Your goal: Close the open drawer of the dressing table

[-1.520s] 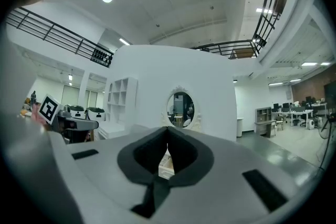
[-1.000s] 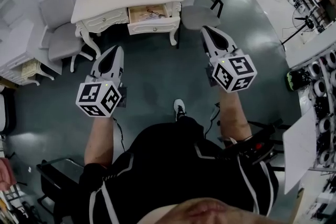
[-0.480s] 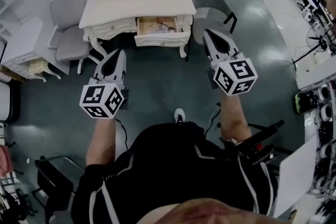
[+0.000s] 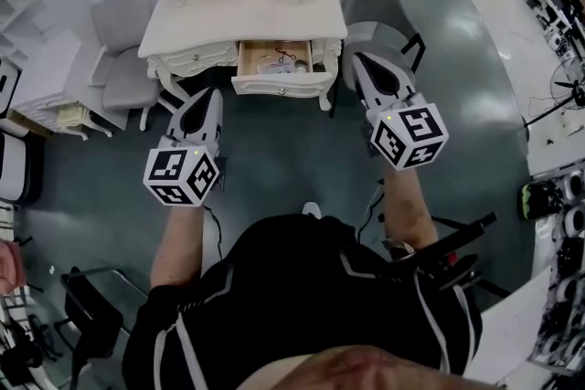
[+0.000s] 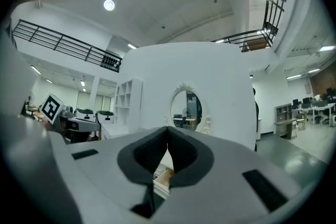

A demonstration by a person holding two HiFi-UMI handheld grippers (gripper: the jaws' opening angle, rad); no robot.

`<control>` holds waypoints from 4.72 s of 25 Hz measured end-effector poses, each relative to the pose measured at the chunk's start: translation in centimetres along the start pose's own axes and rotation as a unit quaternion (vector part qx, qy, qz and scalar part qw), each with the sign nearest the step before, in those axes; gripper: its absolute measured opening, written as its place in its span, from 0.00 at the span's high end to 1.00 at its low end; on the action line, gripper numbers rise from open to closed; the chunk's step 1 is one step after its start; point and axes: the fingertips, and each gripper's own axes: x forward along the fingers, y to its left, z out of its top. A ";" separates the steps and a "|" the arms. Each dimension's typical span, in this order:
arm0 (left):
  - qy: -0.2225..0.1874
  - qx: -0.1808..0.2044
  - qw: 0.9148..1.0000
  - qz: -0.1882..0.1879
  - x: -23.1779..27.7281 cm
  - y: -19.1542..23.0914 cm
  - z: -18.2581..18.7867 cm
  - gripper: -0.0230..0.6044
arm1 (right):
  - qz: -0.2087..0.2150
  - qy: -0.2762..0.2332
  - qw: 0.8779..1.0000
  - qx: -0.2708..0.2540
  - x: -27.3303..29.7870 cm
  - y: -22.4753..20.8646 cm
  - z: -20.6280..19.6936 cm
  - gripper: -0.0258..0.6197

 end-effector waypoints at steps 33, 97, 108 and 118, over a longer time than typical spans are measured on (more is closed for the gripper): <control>0.035 0.015 0.999 -0.021 17.4 4.7 -3.2 0.96 | 0.001 0.036 0.999 0.014 12.3 -10.9 -4.8 0.95; 0.410 0.011 0.905 -0.111 24.8 17.6 -44.0 0.86 | -0.038 0.456 0.881 0.122 18.2 -8.8 -53.5 0.88; 0.431 -0.001 0.898 -0.086 27.0 17.4 -46.6 0.86 | -0.036 0.476 0.869 0.134 18.9 -9.6 -55.6 0.90; 0.423 -0.006 0.903 -0.069 29.4 17.5 -46.4 0.87 | -0.041 0.470 0.867 0.158 20.4 -11.4 -55.9 0.91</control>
